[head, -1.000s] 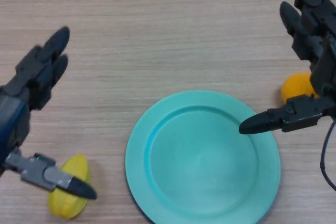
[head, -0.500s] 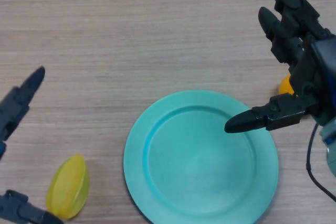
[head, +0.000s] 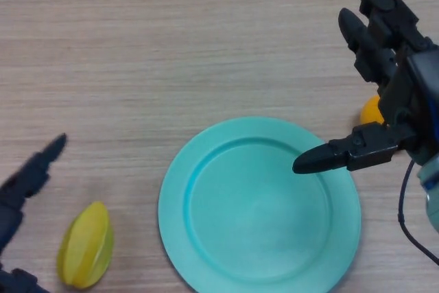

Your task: Pick up the yellow starfruit and place it on the plate

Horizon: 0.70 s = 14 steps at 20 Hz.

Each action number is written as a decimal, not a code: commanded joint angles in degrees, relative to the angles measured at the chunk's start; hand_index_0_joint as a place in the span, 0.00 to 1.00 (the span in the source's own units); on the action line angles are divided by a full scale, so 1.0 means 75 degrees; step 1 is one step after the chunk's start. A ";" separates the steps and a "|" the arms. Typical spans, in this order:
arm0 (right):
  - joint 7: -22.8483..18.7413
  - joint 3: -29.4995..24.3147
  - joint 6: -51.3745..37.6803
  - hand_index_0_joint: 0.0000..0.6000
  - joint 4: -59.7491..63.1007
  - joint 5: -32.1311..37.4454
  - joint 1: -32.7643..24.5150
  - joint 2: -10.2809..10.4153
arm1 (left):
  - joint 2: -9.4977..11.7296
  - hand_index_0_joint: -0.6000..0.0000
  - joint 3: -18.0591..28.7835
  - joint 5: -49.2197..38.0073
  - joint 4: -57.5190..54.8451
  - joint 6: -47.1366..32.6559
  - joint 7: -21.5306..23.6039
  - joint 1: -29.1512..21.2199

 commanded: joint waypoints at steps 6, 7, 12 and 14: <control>-0.0148 -0.0523 -0.1015 0.00 -0.0337 0.0319 -0.0222 -0.0221 | 0.0568 1.00 -0.0196 0.0376 0.0352 -0.0790 0.1031 -0.0217; -0.0152 -0.0552 -0.1010 0.00 -0.0342 0.0341 -0.0229 -0.0229 | 0.0586 1.00 -0.0236 0.0371 0.0399 -0.0765 0.1043 -0.0236; -0.0170 -0.0634 -0.1113 0.00 -0.0243 0.0300 -0.0220 -0.0298 | 0.0762 1.00 -0.0535 0.0762 0.0981 -0.0938 0.1684 -0.0425; -0.0162 -0.0610 -0.1171 0.00 -0.0220 0.0180 -0.0203 -0.0309 | 0.0799 1.00 -0.0595 0.0722 0.1008 -0.0815 0.1632 -0.0409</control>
